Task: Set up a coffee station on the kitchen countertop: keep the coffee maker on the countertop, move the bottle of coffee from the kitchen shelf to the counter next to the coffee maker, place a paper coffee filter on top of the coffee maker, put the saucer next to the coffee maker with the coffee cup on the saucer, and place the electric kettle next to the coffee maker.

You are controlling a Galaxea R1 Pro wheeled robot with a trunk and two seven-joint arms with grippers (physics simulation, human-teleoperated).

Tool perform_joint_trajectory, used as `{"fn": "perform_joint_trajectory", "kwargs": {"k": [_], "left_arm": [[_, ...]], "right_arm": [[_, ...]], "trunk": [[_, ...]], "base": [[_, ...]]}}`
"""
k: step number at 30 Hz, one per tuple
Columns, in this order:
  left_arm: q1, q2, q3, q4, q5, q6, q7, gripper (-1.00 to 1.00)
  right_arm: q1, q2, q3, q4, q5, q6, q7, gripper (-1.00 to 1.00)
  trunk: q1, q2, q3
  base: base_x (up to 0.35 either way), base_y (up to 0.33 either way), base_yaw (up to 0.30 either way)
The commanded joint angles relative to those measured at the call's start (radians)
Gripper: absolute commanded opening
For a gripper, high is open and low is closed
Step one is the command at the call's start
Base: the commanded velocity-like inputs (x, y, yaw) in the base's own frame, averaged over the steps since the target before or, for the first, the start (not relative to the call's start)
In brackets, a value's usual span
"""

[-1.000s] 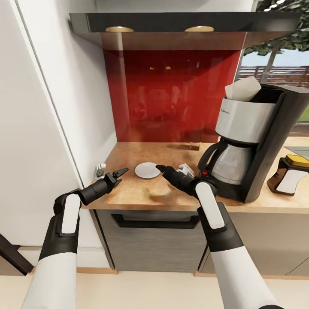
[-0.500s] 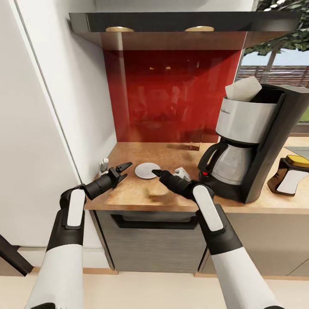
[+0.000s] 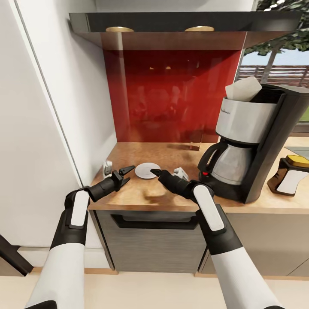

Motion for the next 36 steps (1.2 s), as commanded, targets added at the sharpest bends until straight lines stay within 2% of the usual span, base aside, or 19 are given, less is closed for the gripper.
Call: {"fn": "perform_joint_trajectory", "kwargs": {"k": [1,3,8,11,14,15,16,18,24,36], "left_arm": [[-0.001,-0.001,0.004,0.0,-0.004,0.006,-0.006,1.0],[-0.001,-0.001,0.004,0.0,-0.004,0.006,-0.006,1.0],[0.027,0.004,-0.024,-0.029,-0.005,0.013,0.02,1.0],[0.043,0.01,-0.041,-0.046,0.015,0.016,0.028,1.0],[0.052,0.026,-0.057,-0.064,0.045,0.018,0.037,1.0],[0.049,0.031,-0.063,-0.07,0.045,0.018,0.042,1.0],[0.046,0.036,-0.07,-0.102,-0.006,0.019,0.057,1.0],[0.039,0.048,-0.072,-0.101,-0.005,0.019,0.058,1.0],[-0.005,0.079,-0.071,-0.036,-0.004,0.021,0.058,1.0],[-0.078,0.103,-0.067,0.075,-0.004,0.021,0.058,1.0]], "right_arm": [[-0.001,0.0,0.0,-0.001,-0.01,0.001,-0.01,1.0],[-0.001,0.0,0.0,-0.001,-0.01,0.001,-0.01,1.0],[-0.023,-0.005,-0.028,-0.02,0.018,0.003,-0.017,1.0],[-0.029,-0.007,-0.045,-0.023,0.031,0.004,-0.023,1.0],[-0.034,-0.008,-0.055,-0.025,0.032,0.004,-0.039,1.0],[-0.035,-0.009,-0.056,-0.025,0.032,0.004,-0.045,1.0],[-0.036,-0.009,-0.056,-0.025,0.032,0.004,-0.052,1.0],[-0.038,-0.009,-0.057,-0.026,0.032,0.004,-0.073,1.0],[-0.039,-0.008,-0.059,-0.025,0.032,0.003,-0.096,1.0],[-0.039,-0.007,-0.06,-0.02,0.034,0.003,-0.137,1.0]], "trunk": [[0.0,-0.001,-0.001],[0.0,-0.001,-0.001],[0.0,-0.001,-0.001],[0.0,-0.001,-0.001],[0.0,-0.001,-0.001],[0.0,-0.001,-0.001],[0.0,-0.001,-0.001],[0.0,-0.001,-0.001],[0.0,-0.001,-0.001],[0.0,-0.001,-0.001]], "base": [[0.0,0.0,0.0],[0.0,0.0,0.0],[0.0,0.0,0.0],[0.0,0.0,0.0],[0.0,0.0,0.0],[0.0,0.0,0.0],[0.0,0.0,0.0],[0.0,0.0,0.0],[0.0,0.0,0.0],[0.0,0.0,0.0]]}}
